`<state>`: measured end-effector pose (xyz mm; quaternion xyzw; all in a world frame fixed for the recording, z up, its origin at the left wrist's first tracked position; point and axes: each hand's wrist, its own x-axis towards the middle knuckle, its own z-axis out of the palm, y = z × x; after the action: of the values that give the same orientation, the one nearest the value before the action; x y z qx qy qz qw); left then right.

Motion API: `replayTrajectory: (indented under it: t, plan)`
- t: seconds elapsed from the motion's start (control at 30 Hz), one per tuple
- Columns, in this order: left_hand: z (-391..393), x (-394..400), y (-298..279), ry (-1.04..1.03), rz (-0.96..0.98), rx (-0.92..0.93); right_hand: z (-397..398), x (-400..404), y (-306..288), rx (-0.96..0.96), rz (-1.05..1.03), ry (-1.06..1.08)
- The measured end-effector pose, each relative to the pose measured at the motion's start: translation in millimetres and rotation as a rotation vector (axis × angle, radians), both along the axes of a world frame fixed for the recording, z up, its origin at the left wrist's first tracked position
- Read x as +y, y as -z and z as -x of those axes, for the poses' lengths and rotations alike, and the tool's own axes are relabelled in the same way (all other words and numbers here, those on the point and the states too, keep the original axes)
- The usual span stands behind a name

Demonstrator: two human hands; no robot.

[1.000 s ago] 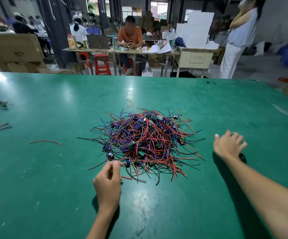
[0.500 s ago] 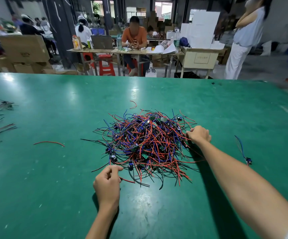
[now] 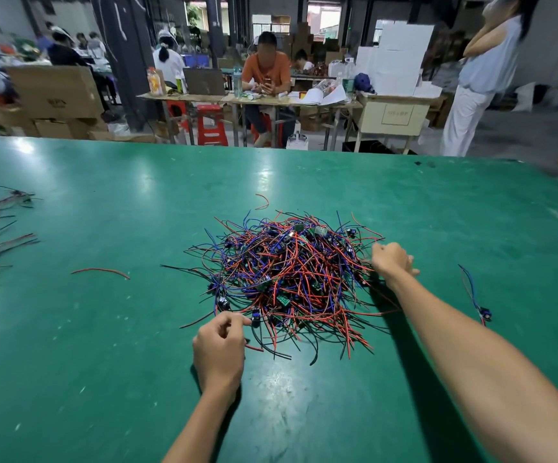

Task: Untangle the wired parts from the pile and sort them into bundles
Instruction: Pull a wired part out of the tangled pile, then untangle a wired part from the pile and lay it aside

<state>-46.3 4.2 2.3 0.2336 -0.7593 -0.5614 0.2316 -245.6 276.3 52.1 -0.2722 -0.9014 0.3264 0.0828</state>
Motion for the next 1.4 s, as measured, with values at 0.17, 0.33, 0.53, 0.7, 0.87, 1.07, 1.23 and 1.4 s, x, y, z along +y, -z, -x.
replayTrajectory:
  t: [0.17, 0.33, 0.53, 0.7, 0.87, 1.07, 1.23, 1.4]
  plan:
    - [-8, 2, -3, 0.091, -0.053, 0.093, -56, -31, -36, 0.387, 0.185, -0.117]
    - [-23, 15, -24, 0.356, -0.287, 0.125, -182, -91, -11, 0.744, 0.073, -0.382]
    - [-19, 39, -61, 0.683, -0.547, -0.117, -241, -119, 45, 0.587, 0.051, -0.851]
    - [-30, 35, -50, 0.693, -0.33, 0.063, -237, -110, 36, 0.305, 0.751, -0.64]
    - [-37, 24, -39, 0.726, 0.016, 0.154, -219, -114, 28, 0.23, 1.075, -0.505]
    - [-38, 9, -35, 0.649, 0.014, 0.06, -213, -95, 33, 0.456, 1.219, -0.244]
    - [-42, 6, -37, 0.634, -0.059, 0.032, -215, -97, 40, 0.479, 1.162, -0.256]
    - [-44, 3, -36, 0.576, -0.012, 0.062, -216, -94, 43, 0.518, 1.231, -0.28]
